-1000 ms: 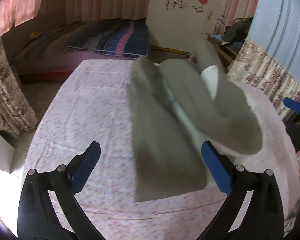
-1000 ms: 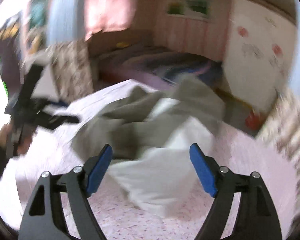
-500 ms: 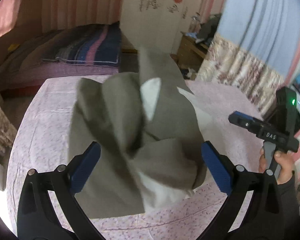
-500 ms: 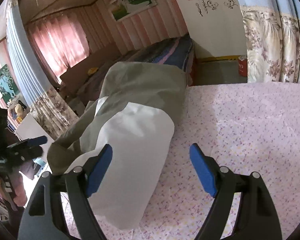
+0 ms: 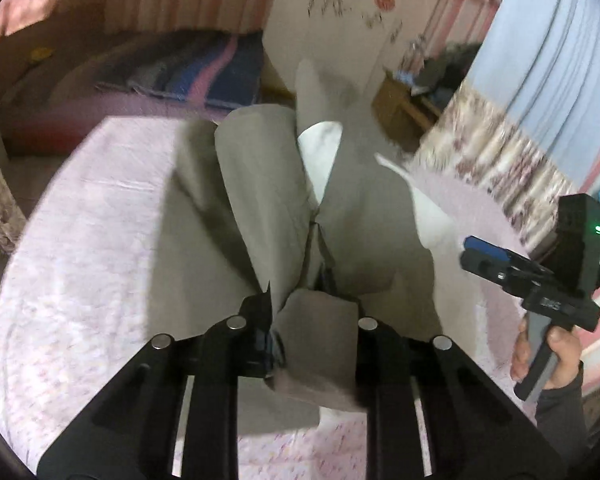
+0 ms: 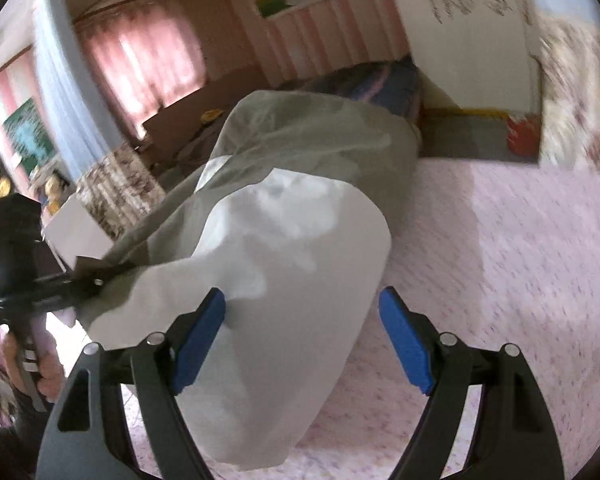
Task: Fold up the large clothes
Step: 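Grasp the other grey side with the left gripper and fold it over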
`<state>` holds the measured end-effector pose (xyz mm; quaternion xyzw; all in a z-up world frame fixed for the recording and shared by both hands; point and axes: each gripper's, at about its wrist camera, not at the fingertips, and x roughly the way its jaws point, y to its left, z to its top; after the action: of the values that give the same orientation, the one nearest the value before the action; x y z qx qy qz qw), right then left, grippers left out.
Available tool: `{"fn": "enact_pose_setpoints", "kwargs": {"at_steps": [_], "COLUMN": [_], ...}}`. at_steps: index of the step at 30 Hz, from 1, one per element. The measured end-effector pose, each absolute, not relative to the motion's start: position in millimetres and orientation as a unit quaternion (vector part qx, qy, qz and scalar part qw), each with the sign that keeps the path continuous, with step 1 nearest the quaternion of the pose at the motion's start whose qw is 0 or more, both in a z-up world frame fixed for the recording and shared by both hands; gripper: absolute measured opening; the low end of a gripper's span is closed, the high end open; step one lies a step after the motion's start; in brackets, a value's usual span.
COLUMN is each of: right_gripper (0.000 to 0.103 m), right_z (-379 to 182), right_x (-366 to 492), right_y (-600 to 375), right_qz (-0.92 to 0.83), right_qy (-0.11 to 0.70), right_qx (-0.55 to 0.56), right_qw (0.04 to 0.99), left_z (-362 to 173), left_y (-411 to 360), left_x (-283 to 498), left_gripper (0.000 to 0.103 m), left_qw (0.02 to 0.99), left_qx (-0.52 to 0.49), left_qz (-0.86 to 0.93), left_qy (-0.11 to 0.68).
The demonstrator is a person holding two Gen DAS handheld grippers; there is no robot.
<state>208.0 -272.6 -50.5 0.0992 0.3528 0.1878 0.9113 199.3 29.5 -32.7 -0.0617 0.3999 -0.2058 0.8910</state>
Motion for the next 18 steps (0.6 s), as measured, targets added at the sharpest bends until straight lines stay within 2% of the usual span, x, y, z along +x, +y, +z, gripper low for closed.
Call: {"fn": "enact_pose_setpoints", "kwargs": {"at_steps": [4, 10, 12, 14, 16, 18], "right_gripper": [0.08, 0.079, 0.08, 0.09, 0.09, 0.087], "right_z": [-42.4, -73.2, -87.7, -97.5, -99.5, -88.7], "right_x": [202.6, 215.3, 219.7, 223.5, 226.6, 220.9], "right_y": [-226.7, -185.6, -185.8, -189.5, -192.0, -184.5], "right_qz": [0.202, 0.198, 0.196, 0.189, 0.188, 0.186], "right_qy": [0.357, 0.409, 0.417, 0.417, 0.418, 0.402], "right_qx": [0.025, -0.042, -0.057, -0.055, -0.043, -0.063], "right_qw": [0.912, 0.89, 0.886, 0.887, 0.888, 0.894], "left_z": [-41.7, -119.8, -125.9, -127.1, -127.0, -117.2], "left_y": [62.7, 93.9, 89.3, 85.8, 79.2, 73.5], "left_x": [176.0, 199.2, 201.7, 206.4, 212.7, 214.5], "left_gripper": [0.018, 0.023, 0.028, 0.031, 0.032, 0.041], "left_qw": [0.902, 0.871, 0.876, 0.878, 0.878, 0.882], "left_qx": [-0.056, -0.079, -0.052, -0.039, -0.017, 0.006], "left_qz": [-0.163, -0.129, -0.124, -0.119, -0.112, -0.102], "left_qy": [0.397, 0.468, 0.463, 0.463, 0.465, 0.46]}}
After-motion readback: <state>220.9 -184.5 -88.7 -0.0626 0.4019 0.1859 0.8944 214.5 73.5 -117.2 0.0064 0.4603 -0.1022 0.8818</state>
